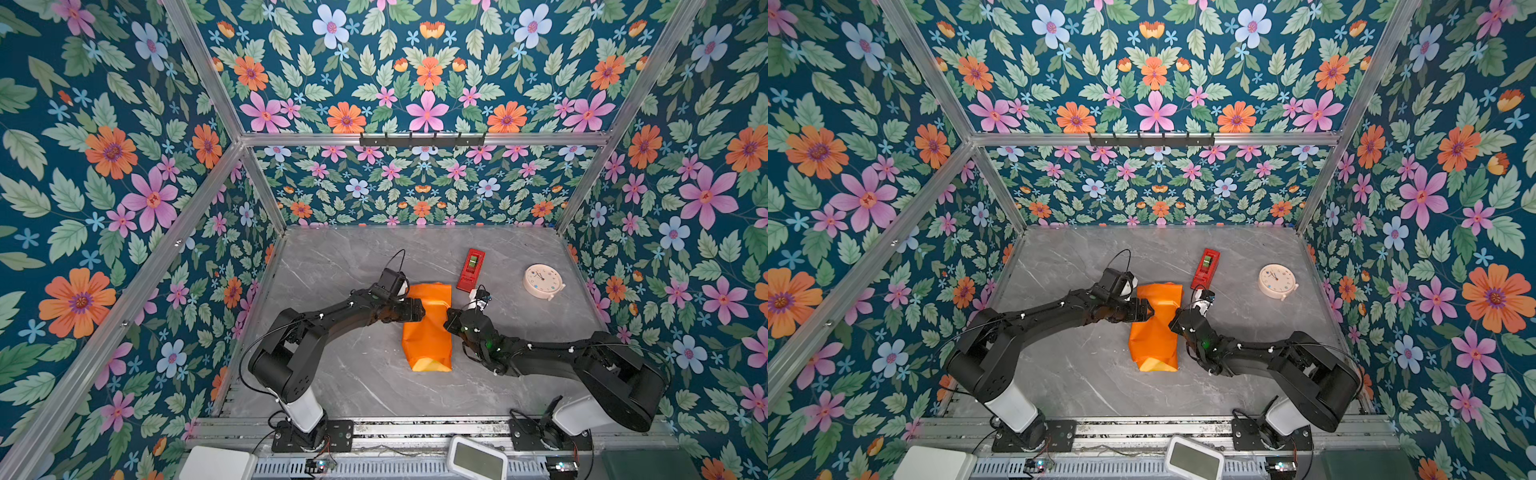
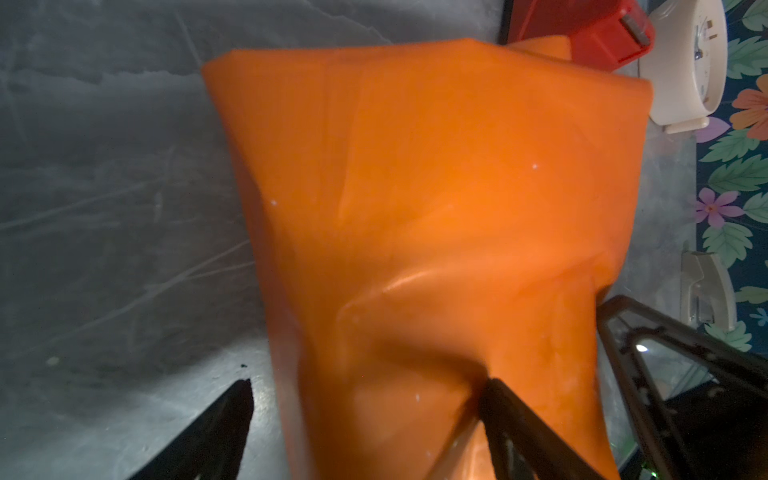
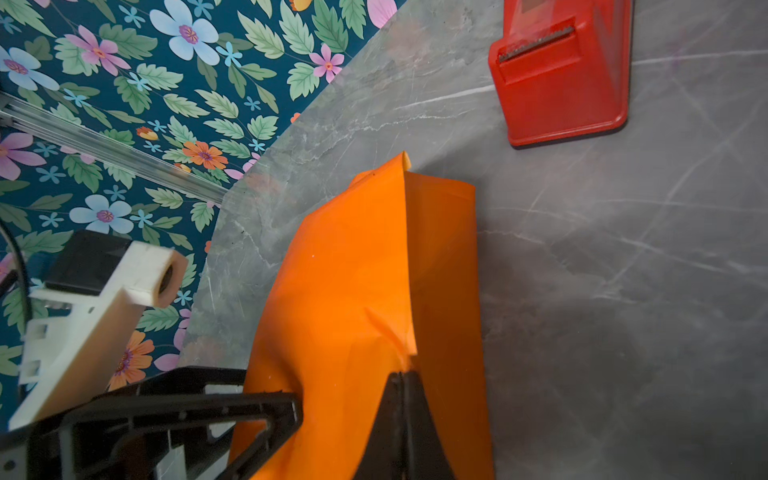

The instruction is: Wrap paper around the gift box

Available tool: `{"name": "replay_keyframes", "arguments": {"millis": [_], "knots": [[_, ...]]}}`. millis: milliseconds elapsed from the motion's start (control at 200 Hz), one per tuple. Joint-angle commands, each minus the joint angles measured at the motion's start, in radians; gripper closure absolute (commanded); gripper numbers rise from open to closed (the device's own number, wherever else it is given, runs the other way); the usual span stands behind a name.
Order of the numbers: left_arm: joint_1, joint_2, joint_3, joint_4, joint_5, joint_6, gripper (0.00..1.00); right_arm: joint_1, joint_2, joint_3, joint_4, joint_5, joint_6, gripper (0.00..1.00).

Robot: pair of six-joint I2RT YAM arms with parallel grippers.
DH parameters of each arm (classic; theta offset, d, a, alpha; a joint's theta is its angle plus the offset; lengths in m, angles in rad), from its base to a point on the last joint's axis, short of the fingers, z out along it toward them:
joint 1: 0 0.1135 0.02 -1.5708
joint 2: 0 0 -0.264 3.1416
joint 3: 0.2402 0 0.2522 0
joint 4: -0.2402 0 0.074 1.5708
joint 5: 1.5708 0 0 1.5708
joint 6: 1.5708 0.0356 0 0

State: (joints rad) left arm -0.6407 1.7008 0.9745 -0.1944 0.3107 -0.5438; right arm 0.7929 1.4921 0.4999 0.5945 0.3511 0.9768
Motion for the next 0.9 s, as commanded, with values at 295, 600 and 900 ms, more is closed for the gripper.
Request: {"name": "replay_keyframes", "arguments": {"millis": [295,600,900], "knots": [[-0.002,0.033,-0.021,-0.191,-0.121,0.04,0.12,0.003,0.014,-0.021,0.058,0.0,-0.012,1.0],[-0.002,0.036,-0.022,-0.186,-0.114,0.041,0.12,0.003,0.021,-0.022,0.068,-0.017,-0.015,0.94],[-0.001,0.036,-0.023,-0.183,-0.111,0.043,0.12,0.003,0.013,-0.024,0.06,-0.021,-0.009,0.79]]}}
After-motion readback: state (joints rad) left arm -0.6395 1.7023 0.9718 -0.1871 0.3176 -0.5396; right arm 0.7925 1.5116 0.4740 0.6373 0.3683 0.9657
